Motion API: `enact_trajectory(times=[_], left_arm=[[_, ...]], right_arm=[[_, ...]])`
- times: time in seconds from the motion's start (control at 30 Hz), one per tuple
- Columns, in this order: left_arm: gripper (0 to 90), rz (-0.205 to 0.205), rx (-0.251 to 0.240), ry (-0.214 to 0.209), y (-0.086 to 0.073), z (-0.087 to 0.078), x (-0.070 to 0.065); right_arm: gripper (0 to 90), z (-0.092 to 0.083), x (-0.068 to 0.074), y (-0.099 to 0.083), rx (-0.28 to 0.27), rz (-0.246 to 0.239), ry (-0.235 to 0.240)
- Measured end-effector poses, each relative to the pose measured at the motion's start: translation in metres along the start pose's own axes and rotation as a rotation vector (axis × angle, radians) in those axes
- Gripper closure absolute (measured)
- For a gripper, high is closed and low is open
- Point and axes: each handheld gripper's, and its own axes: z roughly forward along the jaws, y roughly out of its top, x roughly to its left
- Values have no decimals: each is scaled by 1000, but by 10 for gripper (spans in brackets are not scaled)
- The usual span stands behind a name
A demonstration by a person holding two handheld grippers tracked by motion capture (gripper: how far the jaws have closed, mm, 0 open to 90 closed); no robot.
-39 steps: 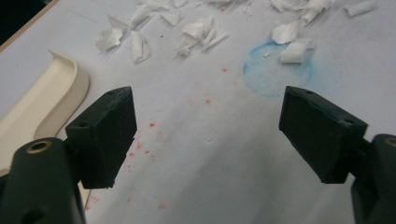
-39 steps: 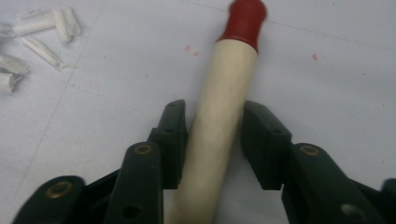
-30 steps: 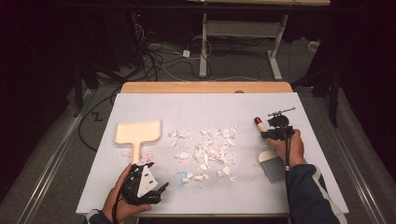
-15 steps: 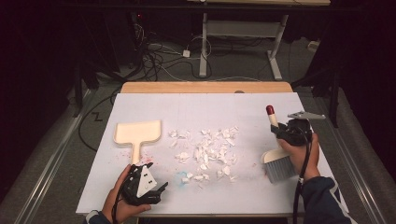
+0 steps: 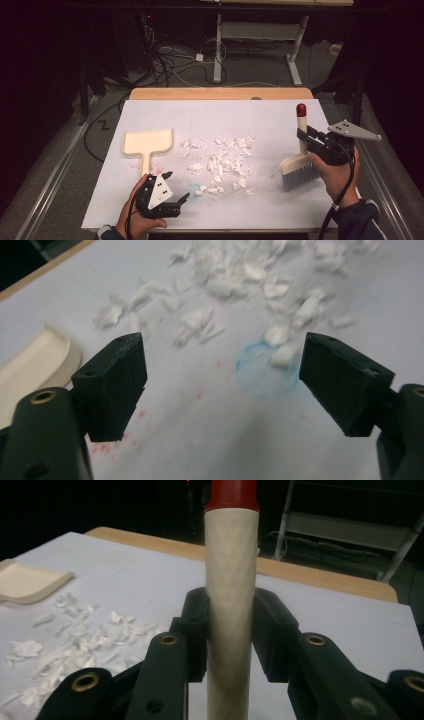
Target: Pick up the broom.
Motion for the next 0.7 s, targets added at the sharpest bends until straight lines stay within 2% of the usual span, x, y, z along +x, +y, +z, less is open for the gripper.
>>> enact_trajectory(times=[0.03,0.1,0.13,0.17,0.2,0.23,0.3,0.37,0.4,0.43,0.53,0.7], left_arm=[[181,0,0,0,0,0,0],[182,10,-31,-19,14,5,-3],[185,3,-63,-61,30,11,-10],[189,3,-63,-61,30,11,-10],[189,17,-100,-110,48,19,-19],[189,27,-120,-133,58,22,-24],[195,27,-163,-203,77,31,-34],[196,32,-194,-243,95,41,-45],[198,32,-194,-243,95,41,-45],[200,26,-220,-293,109,50,-55],[212,-18,-259,-371,123,63,-64],[294,-76,-250,-391,129,86,-69]], right_arm=[[709,0,0,0,0,0,0],[709,-5,13,7,-31,-17,11],[709,-6,17,10,-37,-27,20],[709,-6,17,10,-37,-27,20],[709,-11,27,14,-63,-36,45],[709,-12,31,15,-67,-38,50],[708,-14,40,18,-91,-47,57],[708,-15,49,20,-99,-66,66],[708,-15,49,20,-99,-66,66],[708,-15,59,19,-113,-77,68],[708,-11,71,15,-117,-85,82],[708,-6,87,7,-98,-104,114]])
